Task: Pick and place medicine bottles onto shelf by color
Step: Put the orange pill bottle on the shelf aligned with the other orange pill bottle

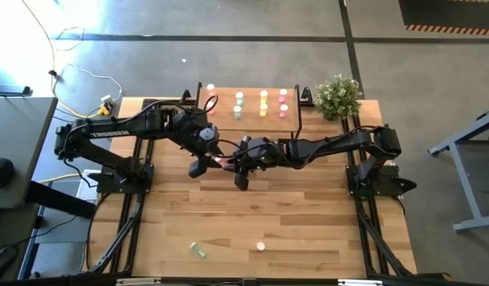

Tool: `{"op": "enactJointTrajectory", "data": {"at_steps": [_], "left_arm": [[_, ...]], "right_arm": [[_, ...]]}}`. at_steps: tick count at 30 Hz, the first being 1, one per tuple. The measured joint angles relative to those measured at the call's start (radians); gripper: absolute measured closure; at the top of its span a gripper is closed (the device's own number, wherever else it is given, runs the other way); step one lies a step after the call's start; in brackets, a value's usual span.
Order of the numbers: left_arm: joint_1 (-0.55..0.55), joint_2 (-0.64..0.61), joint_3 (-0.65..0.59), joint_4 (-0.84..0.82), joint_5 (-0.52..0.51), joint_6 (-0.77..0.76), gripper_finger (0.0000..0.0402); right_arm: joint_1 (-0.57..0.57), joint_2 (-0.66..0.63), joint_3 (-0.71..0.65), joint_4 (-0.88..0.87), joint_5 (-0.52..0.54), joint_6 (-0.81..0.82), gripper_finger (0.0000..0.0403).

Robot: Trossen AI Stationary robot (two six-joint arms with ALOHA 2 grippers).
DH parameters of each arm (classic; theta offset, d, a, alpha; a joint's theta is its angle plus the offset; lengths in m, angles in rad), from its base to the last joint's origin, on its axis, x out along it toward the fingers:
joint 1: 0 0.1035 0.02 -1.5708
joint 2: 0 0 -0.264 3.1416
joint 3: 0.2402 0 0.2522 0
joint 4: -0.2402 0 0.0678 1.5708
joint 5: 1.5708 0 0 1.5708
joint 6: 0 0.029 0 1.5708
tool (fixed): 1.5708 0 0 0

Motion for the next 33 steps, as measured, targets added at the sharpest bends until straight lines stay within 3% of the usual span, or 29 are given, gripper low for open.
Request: {"op": "enactJointTrajectory", "data": {"at_steps": [10, 23, 33], "left_arm": [[0.000, 0.000, 0.000, 0.000, -0.006, -0.004, 0.0195], [0.000, 0.000, 0.000, -0.001, -0.008, 0.004, 0.0279], [0.000, 0.000, 0.000, 0.000, -0.008, 0.015, 0.0287]], "right_arm": [[0.000, 0.000, 0.000, 0.013, -0.005, 0.025, 0.0329], [0.000, 0.000, 0.000, 0.014, -0.007, 0.041, 0.0329], [0.000, -0.001, 0.000, 0.014, -0.006, 0.041, 0.0329]]}}
